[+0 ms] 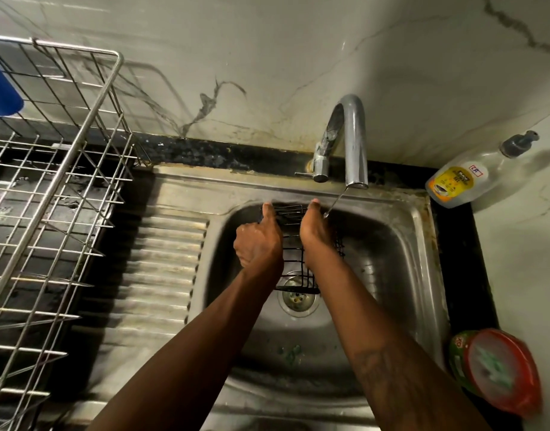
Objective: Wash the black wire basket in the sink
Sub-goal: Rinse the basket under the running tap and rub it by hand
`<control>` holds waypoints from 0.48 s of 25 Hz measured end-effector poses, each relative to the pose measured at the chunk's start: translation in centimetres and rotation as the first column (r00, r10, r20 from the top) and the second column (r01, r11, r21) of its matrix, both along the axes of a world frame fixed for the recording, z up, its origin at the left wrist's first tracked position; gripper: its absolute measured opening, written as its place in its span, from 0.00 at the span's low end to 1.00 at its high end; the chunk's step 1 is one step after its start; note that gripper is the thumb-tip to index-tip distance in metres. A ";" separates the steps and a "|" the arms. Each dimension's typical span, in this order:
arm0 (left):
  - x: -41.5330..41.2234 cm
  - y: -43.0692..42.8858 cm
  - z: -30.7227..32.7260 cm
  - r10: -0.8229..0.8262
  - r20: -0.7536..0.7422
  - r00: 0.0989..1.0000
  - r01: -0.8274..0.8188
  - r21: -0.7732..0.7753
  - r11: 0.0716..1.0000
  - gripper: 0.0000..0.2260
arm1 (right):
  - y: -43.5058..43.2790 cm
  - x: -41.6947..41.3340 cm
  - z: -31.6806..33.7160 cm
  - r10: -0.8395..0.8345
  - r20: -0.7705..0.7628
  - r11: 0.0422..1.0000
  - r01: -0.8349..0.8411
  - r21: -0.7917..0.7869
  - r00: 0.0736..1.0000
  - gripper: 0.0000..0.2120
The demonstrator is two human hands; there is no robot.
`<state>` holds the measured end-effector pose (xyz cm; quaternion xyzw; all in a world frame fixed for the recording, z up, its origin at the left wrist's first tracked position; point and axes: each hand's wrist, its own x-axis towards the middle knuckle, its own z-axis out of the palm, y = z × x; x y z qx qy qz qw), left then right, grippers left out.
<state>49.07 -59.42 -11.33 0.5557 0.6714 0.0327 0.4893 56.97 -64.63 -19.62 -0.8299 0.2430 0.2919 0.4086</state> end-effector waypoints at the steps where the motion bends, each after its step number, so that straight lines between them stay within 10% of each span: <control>1: -0.1 -0.2 -0.1 -0.033 0.007 0.999 0.033 0.014 0.999 0.34 | -1.5 0.9 -2.0 -0.050 0.018 0.999 0.050 0.010 0.999 0.42; 7: 0.0 0.2 -0.8 -0.068 -0.004 0.998 0.068 0.067 0.995 0.34 | -4.2 0.6 -6.5 -0.141 -0.001 0.990 0.141 -0.029 0.990 0.47; 12: -0.6 0.5 -1.0 0.028 0.001 1.000 -0.028 0.014 1.000 0.36 | 0.1 -4.5 1.8 0.220 0.200 0.974 -0.228 0.016 0.955 0.38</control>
